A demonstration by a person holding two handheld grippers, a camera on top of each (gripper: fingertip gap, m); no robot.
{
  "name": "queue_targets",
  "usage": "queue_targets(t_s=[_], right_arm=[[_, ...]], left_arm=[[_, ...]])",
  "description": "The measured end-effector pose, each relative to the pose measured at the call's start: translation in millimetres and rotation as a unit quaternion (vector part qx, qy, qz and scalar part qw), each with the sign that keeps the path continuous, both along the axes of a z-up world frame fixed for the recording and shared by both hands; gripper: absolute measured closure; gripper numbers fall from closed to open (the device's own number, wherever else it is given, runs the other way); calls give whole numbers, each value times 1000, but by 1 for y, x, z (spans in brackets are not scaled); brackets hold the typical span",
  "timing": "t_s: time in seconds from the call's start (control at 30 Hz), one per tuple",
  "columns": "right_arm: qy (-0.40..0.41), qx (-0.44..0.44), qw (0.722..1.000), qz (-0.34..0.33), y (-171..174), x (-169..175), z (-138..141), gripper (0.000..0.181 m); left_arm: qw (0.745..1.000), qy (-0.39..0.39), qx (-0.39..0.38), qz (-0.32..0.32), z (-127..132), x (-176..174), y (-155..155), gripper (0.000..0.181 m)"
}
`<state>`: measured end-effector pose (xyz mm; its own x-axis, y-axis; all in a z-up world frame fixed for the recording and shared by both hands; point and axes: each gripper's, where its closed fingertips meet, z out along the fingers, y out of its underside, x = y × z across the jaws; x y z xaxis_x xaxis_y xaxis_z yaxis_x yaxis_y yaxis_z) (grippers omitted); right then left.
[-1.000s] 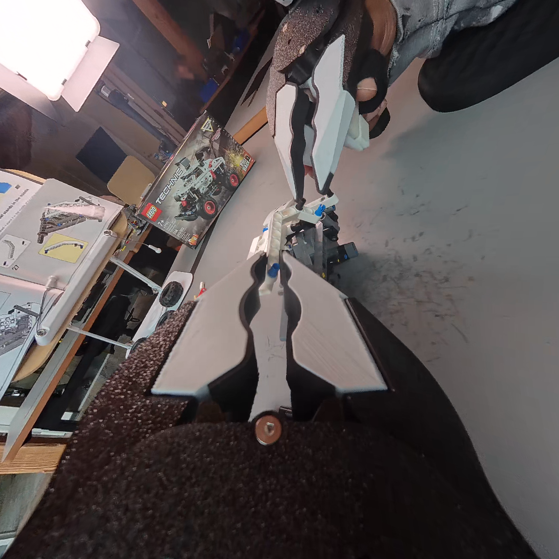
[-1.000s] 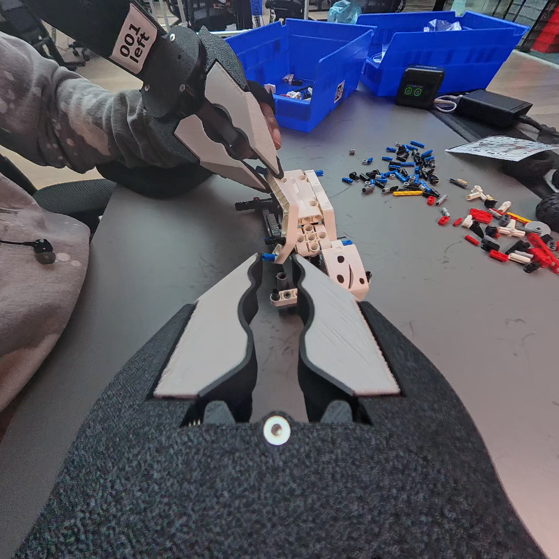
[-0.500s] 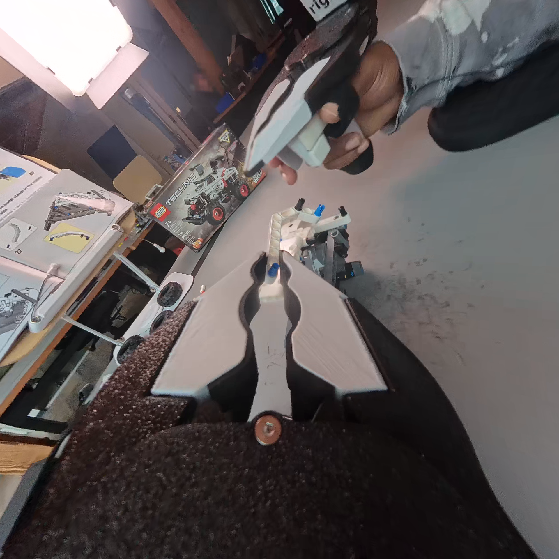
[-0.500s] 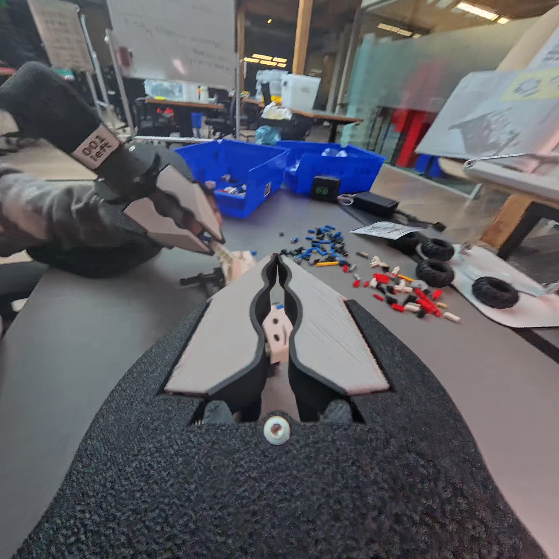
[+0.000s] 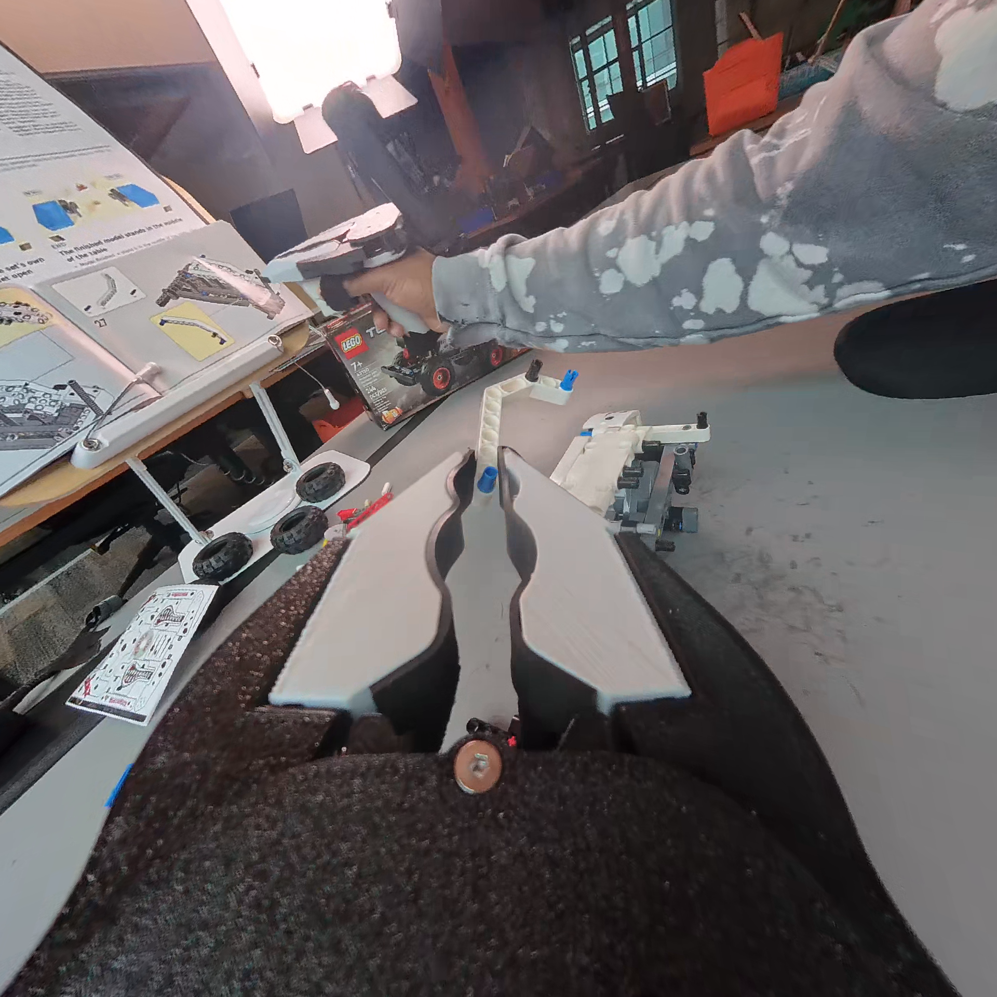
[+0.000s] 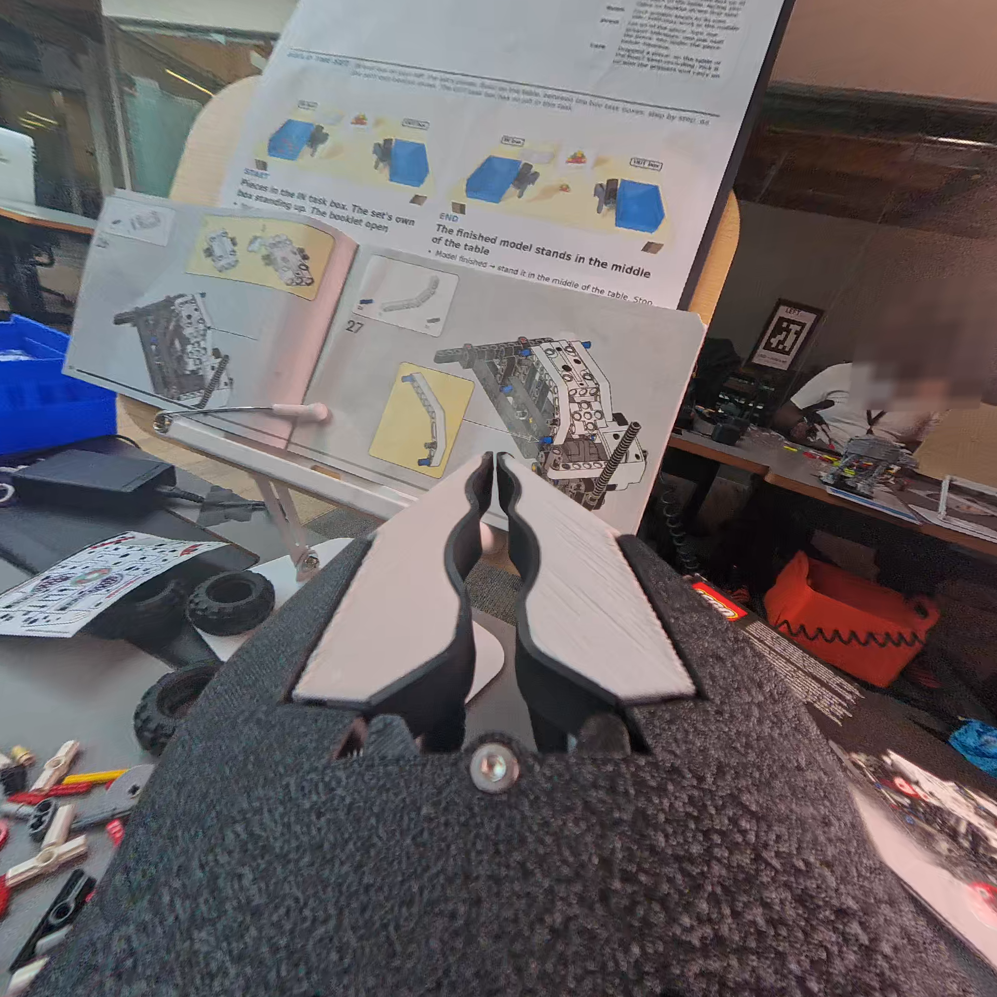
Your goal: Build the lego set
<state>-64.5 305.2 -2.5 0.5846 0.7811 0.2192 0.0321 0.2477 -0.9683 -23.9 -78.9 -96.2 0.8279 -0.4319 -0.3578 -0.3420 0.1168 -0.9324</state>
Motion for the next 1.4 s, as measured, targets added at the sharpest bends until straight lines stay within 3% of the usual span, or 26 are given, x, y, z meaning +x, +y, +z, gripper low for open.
queue_targets(t_s=[0.13,0.47,1.13,1.4], right_arm=[[4,-9,1000,-7,31,-15,-6,181],[44,-55,998,-7,58,-30,-5,181],[72,-50,996,-5,60,-17,-19,181],[78,-42,996,4,57,-23,2,181]], left_arm=[[1000,-10,-14,0,-8,-4,5,173],[999,-21,-30,4,-17,-9,14,173],[1000,-13,-19,14,-21,-19,20,174],[1000,-7,-15,25,-21,-27,25,174]])
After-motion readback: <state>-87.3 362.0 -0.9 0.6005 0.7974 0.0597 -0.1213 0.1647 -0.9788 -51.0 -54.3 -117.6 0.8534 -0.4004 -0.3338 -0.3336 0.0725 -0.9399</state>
